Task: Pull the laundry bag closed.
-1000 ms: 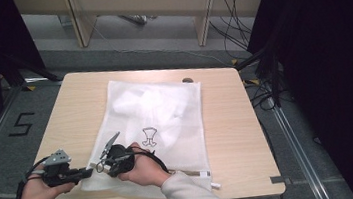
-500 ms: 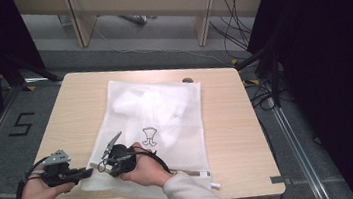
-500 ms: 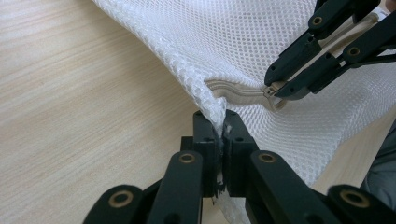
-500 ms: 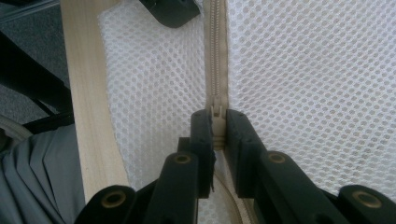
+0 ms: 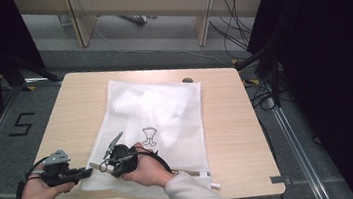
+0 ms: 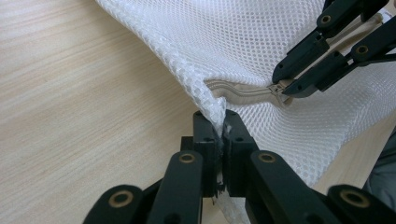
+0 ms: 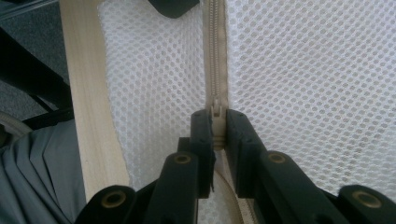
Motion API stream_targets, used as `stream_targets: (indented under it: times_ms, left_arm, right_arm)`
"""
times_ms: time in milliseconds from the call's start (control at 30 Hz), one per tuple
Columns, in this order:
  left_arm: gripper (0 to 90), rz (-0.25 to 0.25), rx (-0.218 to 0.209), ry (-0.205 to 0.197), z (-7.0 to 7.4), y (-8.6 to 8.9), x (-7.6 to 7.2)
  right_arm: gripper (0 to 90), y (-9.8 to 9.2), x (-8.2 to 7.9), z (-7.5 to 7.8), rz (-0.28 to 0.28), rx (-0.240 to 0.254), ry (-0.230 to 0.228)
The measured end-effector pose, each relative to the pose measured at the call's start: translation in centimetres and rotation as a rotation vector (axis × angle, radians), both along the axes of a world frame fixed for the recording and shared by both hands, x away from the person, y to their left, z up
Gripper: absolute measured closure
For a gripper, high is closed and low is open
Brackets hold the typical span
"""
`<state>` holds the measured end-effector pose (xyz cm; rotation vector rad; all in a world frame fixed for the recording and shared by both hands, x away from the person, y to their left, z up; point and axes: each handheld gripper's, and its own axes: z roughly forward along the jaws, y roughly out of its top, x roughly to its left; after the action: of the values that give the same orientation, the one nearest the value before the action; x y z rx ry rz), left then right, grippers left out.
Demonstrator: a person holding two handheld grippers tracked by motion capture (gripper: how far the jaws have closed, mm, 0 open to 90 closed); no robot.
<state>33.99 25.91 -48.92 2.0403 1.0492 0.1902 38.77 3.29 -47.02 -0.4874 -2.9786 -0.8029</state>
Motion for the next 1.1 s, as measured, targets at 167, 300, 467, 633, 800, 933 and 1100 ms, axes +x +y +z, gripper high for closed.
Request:
stream_targets:
  times_ms: [167,300,467,633,800,933,1100]
  left_arm:
    - [85.4,0.011,0.015,-0.01,-0.1,0.1,0.0]
    - [85.4,0.008,0.011,0.0,-0.1,0.1,0.1]
    - [85.4,0.02,-0.013,0.003,-0.2,0.0,0.0]
    - [85.4,0.021,-0.001,-0.004,-0.1,-0.1,0.0]
    - [85.4,0.011,0.016,-0.002,-0.1,0.1,0.0]
    - [85.4,0.012,0.018,-0.004,-0.1,0.1,0.1]
    - [85.4,0.014,0.018,-0.002,-0.1,0.1,0.1]
  right_arm:
    - [82.3,-0.3,0.0,0.0,-0.019,-0.013,0.001]
    - [82.3,-0.7,0.0,0.0,-0.02,-0.015,0.002]
    - [82.3,-0.7,0.0,0.0,-0.016,-0.016,0.002]
    - [82.3,-0.7,0.0,0.0,-0.025,-0.018,0.007]
    - [82.3,-0.9,0.0,0.0,-0.031,-0.011,0.013]
    - [82.3,-1.1,0.0,0.1,-0.018,-0.024,0.008]
    - [82.3,-1.6,0.1,0.1,-0.018,-0.032,0.005]
